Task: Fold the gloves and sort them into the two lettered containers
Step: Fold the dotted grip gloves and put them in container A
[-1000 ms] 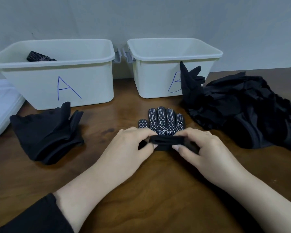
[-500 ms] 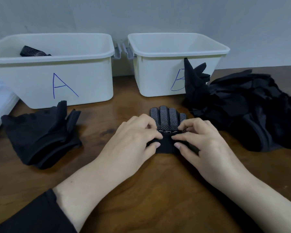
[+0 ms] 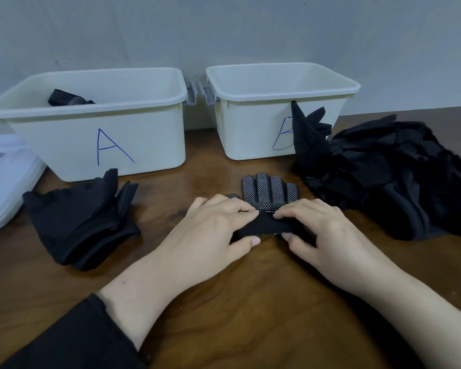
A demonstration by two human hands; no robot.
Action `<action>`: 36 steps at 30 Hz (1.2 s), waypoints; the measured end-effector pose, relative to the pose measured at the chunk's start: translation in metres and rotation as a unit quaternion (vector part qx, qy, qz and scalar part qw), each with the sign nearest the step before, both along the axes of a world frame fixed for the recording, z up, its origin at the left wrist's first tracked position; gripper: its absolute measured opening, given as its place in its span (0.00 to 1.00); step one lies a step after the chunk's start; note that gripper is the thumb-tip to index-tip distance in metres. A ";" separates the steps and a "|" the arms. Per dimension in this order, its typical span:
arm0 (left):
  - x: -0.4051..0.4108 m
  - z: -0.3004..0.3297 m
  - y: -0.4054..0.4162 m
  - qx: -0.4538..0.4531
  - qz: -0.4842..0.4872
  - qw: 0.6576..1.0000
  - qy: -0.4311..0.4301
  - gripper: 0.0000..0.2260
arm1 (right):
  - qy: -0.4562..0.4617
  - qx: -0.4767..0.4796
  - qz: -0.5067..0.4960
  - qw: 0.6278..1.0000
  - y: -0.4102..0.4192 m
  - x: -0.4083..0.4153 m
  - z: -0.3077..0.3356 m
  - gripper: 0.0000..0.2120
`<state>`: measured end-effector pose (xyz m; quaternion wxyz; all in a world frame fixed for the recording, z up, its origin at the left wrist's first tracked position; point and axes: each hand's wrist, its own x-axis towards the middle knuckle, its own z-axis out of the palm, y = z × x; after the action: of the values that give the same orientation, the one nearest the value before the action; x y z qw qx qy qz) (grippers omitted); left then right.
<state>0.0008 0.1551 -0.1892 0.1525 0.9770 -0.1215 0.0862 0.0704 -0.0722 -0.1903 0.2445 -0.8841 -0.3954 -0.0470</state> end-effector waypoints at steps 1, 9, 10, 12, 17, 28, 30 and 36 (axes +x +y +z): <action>0.001 -0.001 0.000 -0.009 0.003 1.000 -0.009 0.23 | -0.005 0.013 -0.013 1.000 0.003 -0.002 0.000 0.13; -0.007 0.004 0.001 -0.168 0.033 0.985 -0.030 0.06 | 0.096 0.062 -0.034 0.993 0.002 -0.015 0.010 0.10; -0.011 0.006 0.002 -0.196 0.045 0.980 -0.013 0.07 | 0.119 0.075 -0.034 0.990 0.002 -0.018 0.012 0.10; -0.017 0.007 0.003 -0.245 0.064 0.967 0.013 0.08 | 0.156 0.110 -0.027 0.981 0.002 -0.022 0.014 0.11; -0.020 0.008 0.000 -0.319 0.087 0.944 0.000 0.11 | 0.210 0.142 -0.014 0.967 0.008 -0.024 0.017 0.13; 0.014 0.007 0.000 -0.250 0.192 0.945 -0.085 0.11 | 0.169 0.081 -0.087 0.978 0.033 0.035 0.017 0.10; 0.015 0.006 0.004 -0.184 0.171 0.962 -0.108 0.12 | 0.153 0.019 -0.101 0.983 0.038 0.042 0.013 0.12; 0.015 -0.002 0.004 -0.069 0.072 0.994 -0.053 0.12 | 0.144 -0.020 -0.094 0.985 0.041 0.050 0.019 0.12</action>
<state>0.0160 0.1591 -0.1909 0.2062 0.9644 -0.0530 0.1572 0.1201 -0.0307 -0.1714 0.2753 -0.9198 -0.2718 0.0656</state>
